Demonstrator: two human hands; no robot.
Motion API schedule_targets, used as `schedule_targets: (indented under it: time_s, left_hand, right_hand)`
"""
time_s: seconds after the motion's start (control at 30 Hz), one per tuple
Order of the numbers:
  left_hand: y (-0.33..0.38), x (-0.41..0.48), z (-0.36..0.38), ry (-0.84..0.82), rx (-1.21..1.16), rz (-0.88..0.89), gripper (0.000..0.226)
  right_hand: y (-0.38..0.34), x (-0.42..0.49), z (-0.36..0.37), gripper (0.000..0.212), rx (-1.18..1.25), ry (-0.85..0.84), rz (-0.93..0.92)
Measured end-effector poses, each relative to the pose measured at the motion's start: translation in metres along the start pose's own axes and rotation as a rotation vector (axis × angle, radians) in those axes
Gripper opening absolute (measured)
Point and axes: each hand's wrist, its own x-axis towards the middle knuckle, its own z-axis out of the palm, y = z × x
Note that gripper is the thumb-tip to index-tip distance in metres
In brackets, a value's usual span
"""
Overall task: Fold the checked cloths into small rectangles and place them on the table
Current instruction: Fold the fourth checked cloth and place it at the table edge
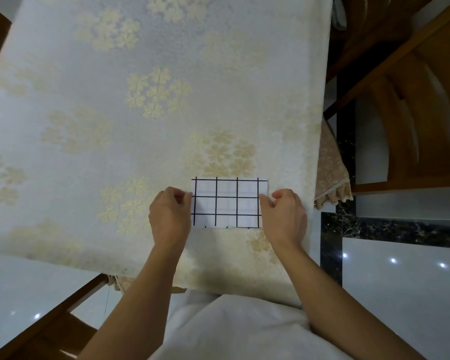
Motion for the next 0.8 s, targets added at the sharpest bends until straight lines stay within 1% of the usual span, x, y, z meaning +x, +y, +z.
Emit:
schedule_targets:
  time_s: [0.13,0.3,0.5,0.6,0.7,0.8]
  left_hand:
    - [0.003,-0.004,0.002,-0.015,0.036,-0.056,0.021]
    - [0.007,-0.005,0.003,-0.044,0.042,-0.109,0.023]
    - [0.015,-0.002,0.007,-0.110,0.001,-0.158,0.022]
    - [0.013,-0.001,0.007,-0.132,-0.013,-0.137,0.016]
    - [0.010,-0.003,0.003,-0.136,-0.061,-0.111,0.011]
    - [0.011,-0.008,-0.004,-0.165,-0.258,-0.161,0.013]
  right_hand:
    - [-0.007,-0.002,0.006,0.022,-0.021,-0.004,0.075]
    - [-0.012,-0.001,0.012,0.023,0.047,-0.032,0.162]
    - [-0.014,0.003,0.012,0.020,0.058,-0.084,0.165]
    - [-0.011,0.005,0.012,0.022,0.079,-0.120,0.149]
    - [-0.007,0.006,0.009,0.025,0.187,-0.156,0.110]
    - [-0.009,0.008,-0.004,0.022,0.298,-0.198,0.081]
